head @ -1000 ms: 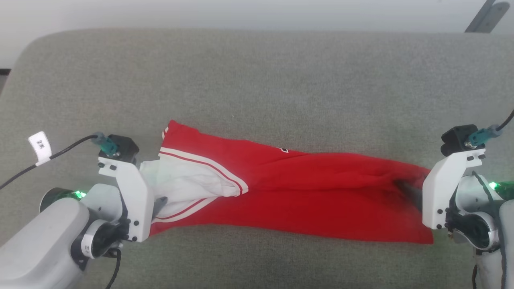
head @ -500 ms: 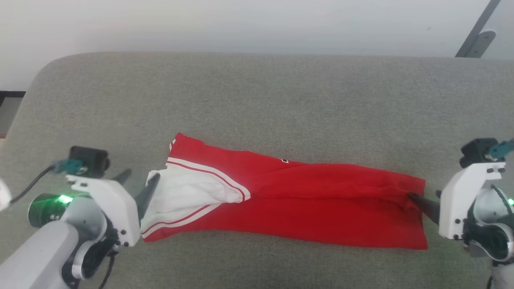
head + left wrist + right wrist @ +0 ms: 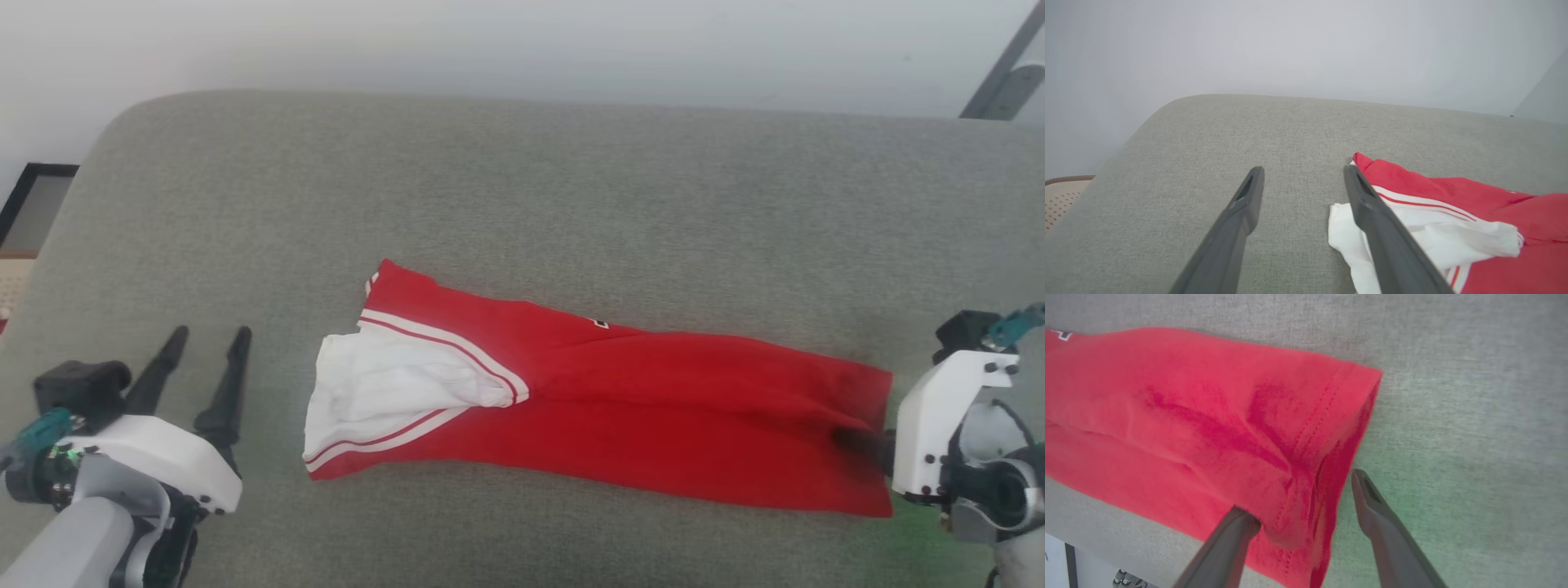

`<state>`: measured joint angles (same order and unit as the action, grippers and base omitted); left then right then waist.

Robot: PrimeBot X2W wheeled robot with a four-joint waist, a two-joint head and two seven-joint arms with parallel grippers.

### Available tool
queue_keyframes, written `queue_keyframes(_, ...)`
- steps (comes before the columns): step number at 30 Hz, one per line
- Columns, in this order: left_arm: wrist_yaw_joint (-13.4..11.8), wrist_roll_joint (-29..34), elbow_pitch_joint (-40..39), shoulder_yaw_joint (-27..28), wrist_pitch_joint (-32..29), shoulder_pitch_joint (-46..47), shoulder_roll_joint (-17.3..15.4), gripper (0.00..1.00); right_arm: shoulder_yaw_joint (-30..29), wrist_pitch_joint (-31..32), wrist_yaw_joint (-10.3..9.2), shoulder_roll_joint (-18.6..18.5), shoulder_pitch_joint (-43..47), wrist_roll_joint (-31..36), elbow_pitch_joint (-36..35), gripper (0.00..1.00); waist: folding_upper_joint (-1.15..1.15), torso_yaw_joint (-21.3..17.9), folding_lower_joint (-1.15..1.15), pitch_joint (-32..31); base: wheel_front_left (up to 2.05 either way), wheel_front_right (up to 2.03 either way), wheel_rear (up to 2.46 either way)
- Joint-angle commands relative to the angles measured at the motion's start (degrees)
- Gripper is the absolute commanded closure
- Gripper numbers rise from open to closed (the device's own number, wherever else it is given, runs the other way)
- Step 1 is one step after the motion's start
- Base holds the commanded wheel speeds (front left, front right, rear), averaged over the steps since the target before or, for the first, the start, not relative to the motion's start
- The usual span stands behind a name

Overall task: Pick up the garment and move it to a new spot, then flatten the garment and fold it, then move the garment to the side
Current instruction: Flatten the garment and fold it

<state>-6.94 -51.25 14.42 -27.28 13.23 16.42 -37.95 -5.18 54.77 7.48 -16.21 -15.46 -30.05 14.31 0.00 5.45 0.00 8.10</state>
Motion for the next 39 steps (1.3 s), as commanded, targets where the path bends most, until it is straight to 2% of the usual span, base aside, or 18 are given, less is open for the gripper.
queue_keyframes(1, 0.7, 1.1, 0.7, 1.7, 1.3, -0.8, 0.8, 0.0, 0.6, -0.9, 0.03, 0.3, -1.0, -0.8, 2.2, 0.0, 0.0, 0.6, 0.0, 0.3, 0.0, 0.0, 0.0)
queue_keyframes(6, 2.4, 2.7, 2.1, 4.8, 2.0, -2.1, 2.9, 0.0, 2.7, -1.9, 0.03, 0.3, -1.7, -1.8, 6.7, 0.0, 0.0, 1.6, 0.0, 0.5, 0.0, 0.0, 0.0)
queue_keyframes(7, 3.0, 3.4, 1.9, 6.0, 2.1, -2.2, 3.4, 0.0, 3.2, -1.9, 0.03, 0.2, -1.7, -1.8, 7.7, 0.47, 0.0, 1.9, 0.0, 0.5, 0.0, 0.0, 0.0)
queue_keyframes(8, 3.5, 4.0, 1.7, 7.7, 2.1, -2.8, 4.3, 0.0, 3.9, -2.2, 0.03, 0.4, -1.9, -2.5, 8.4, 1.0, 0.0, 2.1, 0.0, 0.6, 0.0, 0.0, 0.0)
queue_keyframes(15, 7.5, 9.6, 1.3, 18.6, 2.0, -6.8, 10.0, 0.0, 4.4, -4.1, 0.02, -0.2, -3.3, -6.3, 10.7, 1.0, 0.0, 2.6, 0.0, 0.6, 0.0, 0.0, 0.0)
queue_keyframes(23, 11.5, 15.0, 2.4, 25.8, 2.0, -9.0, 14.4, 0.0, 1.5, -5.2, 0.01, -3.6, -3.9, -8.0, 9.9, 1.0, 0.0, 1.9, 0.0, 0.4, 0.0, 0.0, 0.0)
queue_keyframes(27, 12.8, 17.0, 2.7, 27.8, 2.0, -8.8, 16.0, 0.0, -0.8, -5.5, 0.02, -6.1, -3.9, -7.8, 10.0, 1.0, 0.0, 1.0, 0.0, 0.5, 0.0, 0.0, 0.0)
queue_keyframes(35, 14.1, 19.6, 3.2, 29.5, 2.0, -7.4, 18.4, 0.0, -6.1, -6.4, 0.01, -13.3, -4.9, -2.5, 12.2, 1.0, 0.0, -1.0, 0.0, 1.2, 0.0, 0.0, 0.0)
queue_keyframes(39, 14.4, 20.1, 3.6, 30.0, 2.0, -6.8, 19.1, 0.0, -6.4, -6.1, 0.02, -13.7, -6.0, -1.1, 12.3, 1.0, 0.0, -1.7, 0.0, 1.3, 0.0, 0.0, 0.0)
